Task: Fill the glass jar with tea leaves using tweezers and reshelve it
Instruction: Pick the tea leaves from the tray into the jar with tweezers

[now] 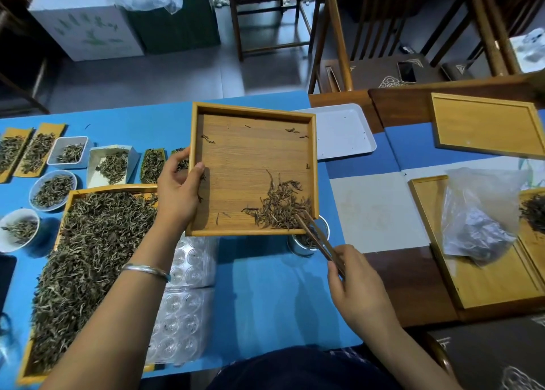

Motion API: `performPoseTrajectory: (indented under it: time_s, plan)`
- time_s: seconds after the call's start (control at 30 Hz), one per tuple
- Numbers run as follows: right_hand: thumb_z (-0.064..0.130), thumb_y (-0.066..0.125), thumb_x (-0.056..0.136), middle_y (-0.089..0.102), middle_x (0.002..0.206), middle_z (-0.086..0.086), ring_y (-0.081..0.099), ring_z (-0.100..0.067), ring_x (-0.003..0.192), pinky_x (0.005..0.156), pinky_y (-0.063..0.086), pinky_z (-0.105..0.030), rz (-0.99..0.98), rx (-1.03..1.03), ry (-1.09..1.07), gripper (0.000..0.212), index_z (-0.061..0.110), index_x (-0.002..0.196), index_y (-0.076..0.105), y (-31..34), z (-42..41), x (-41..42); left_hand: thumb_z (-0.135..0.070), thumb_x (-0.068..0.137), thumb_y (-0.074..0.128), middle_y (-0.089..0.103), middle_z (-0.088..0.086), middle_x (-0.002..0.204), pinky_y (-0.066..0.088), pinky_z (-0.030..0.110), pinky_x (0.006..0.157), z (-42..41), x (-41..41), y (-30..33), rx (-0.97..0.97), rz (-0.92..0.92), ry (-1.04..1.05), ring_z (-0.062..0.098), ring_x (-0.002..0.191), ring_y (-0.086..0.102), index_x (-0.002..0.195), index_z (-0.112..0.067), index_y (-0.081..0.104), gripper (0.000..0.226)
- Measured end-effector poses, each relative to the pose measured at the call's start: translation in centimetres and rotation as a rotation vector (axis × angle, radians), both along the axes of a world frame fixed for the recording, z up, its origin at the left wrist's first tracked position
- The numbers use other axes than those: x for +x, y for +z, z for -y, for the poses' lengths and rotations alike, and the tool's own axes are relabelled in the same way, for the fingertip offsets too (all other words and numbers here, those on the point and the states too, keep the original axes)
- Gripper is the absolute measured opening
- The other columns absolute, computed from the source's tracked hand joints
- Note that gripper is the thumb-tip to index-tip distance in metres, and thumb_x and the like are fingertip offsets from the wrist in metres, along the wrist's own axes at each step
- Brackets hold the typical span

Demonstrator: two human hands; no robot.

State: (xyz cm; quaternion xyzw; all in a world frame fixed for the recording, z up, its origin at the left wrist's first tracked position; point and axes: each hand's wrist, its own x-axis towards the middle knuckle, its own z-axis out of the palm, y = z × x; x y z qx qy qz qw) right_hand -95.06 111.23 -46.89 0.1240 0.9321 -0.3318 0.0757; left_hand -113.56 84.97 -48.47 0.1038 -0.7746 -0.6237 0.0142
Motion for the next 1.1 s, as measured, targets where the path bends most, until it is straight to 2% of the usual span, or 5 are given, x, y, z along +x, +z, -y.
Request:
performPoseTrajectory:
  time_s: [0.1, 0.23, 0.43, 0.57, 1.1]
  plan:
    - [0.022, 0.052, 0.094, 0.054, 0.076, 0.008, 0.05, -0.008, 0.062, 0.055, 0.034, -0.029, -0.002, -0.043, -0.019, 0.002, 0.022, 0.093, 0.051, 0.0, -0.7, 0.9, -0.022, 0.097, 0.059, 0.072, 0.004, 0.098, 0.057, 0.033, 0.076, 0.0, 0.0, 0.0, 0.004, -0.001, 0.0, 0.014, 0.085, 0.071, 0.125, -0.028, 0.052, 0.03]
    - [0.025, 0.055, 0.092, 0.054, 0.069, 0.007, 0.051, -0.01, 0.056, 0.048, 0.036, -0.026, -0.037, -0.01, -0.025, 0.005, 0.026, 0.089, 0.05, 0.5, -1.1, 1.5, -0.022, 0.097, 0.059, 0.072, 0.006, 0.1, 0.055, 0.028, 0.071, 0.1, 0.0, -0.1, 0.003, -0.001, 0.002, 0.01, 0.083, 0.071, 0.124, -0.028, 0.052, 0.029]
    - [0.03, 0.052, 0.093, 0.06, 0.099, 0.01, 0.061, -0.013, 0.079, 0.059, 0.05, -0.033, -0.121, 0.119, 0.161, 0.021, 0.024, 0.113, 0.056, 2.2, 0.1, -0.5, -0.019, 0.097, 0.059, 0.072, 0.0, 0.095, 0.054, 0.015, 0.063, -0.1, 0.1, 0.1, 0.026, -0.014, -0.001, 0.002, 0.077, 0.071, 0.124, -0.026, 0.052, 0.028]
    - [0.031, 0.047, 0.096, 0.059, 0.099, 0.007, 0.06, -0.016, 0.087, 0.059, 0.048, -0.032, -0.126, 0.231, 0.314, 0.025, 0.027, 0.119, 0.056, 2.4, 0.4, -2.2, -0.017, 0.098, 0.058, 0.072, -0.001, 0.094, 0.054, 0.014, 0.062, -0.2, 0.2, 0.3, 0.042, -0.026, -0.002, 0.001, 0.077, 0.071, 0.122, -0.026, 0.052, 0.027]
    - [0.035, 0.044, 0.094, 0.054, 0.083, 0.01, 0.056, -0.012, 0.073, 0.058, 0.047, -0.032, 0.043, 0.234, 0.135, 0.02, 0.027, 0.104, 0.059, 1.4, -3.3, -0.3, -0.018, 0.097, 0.059, 0.072, -0.003, 0.09, 0.055, 0.016, 0.062, -0.1, 0.0, 0.1, 0.044, -0.049, -0.011, 0.001, 0.075, 0.071, 0.122, -0.025, 0.053, 0.027]
